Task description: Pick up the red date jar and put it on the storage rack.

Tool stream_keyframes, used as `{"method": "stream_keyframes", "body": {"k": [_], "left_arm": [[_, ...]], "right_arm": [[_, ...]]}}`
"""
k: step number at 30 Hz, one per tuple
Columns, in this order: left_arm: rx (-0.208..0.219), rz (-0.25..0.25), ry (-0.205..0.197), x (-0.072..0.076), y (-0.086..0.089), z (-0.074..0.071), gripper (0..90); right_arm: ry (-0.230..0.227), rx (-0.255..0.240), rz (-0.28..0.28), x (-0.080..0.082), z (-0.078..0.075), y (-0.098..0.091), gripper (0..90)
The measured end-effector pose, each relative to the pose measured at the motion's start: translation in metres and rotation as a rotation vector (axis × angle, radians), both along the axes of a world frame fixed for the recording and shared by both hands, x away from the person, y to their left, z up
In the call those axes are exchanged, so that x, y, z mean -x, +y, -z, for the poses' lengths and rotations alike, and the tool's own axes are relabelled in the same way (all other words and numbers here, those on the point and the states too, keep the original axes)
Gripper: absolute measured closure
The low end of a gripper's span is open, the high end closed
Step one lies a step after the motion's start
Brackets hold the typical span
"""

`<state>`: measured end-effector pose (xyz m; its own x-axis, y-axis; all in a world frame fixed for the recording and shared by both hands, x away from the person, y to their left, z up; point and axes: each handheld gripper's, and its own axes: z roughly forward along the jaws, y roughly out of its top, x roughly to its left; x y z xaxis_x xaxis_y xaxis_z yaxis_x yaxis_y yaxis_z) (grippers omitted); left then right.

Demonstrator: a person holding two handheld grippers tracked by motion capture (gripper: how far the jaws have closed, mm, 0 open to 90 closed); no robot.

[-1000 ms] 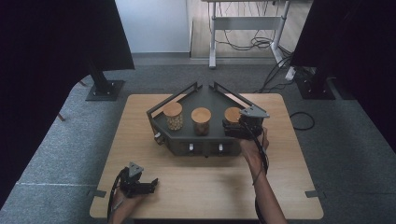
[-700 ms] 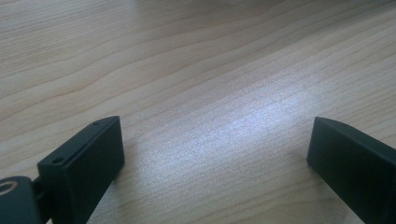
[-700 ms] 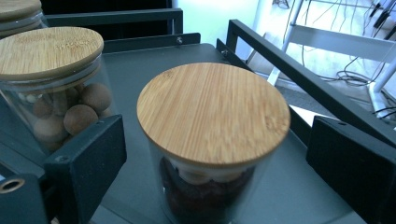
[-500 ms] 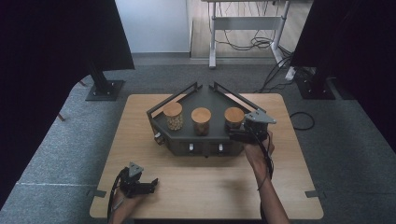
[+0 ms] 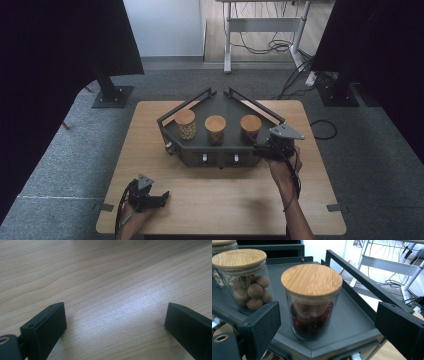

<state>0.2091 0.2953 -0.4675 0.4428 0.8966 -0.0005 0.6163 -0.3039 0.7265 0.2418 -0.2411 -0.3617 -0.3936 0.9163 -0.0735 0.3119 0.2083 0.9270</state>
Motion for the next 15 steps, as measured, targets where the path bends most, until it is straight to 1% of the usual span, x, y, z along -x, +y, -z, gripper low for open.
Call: {"method": "stream_keyframes", "body": {"k": [15], "left_arm": [[0.001, -0.001, 0.0, 0.0, 0.0, 0.0, 3.7]], "right_arm": [[-0.004, 0.011, 0.004, 0.02, 0.001, -0.011, 6.8]]}}
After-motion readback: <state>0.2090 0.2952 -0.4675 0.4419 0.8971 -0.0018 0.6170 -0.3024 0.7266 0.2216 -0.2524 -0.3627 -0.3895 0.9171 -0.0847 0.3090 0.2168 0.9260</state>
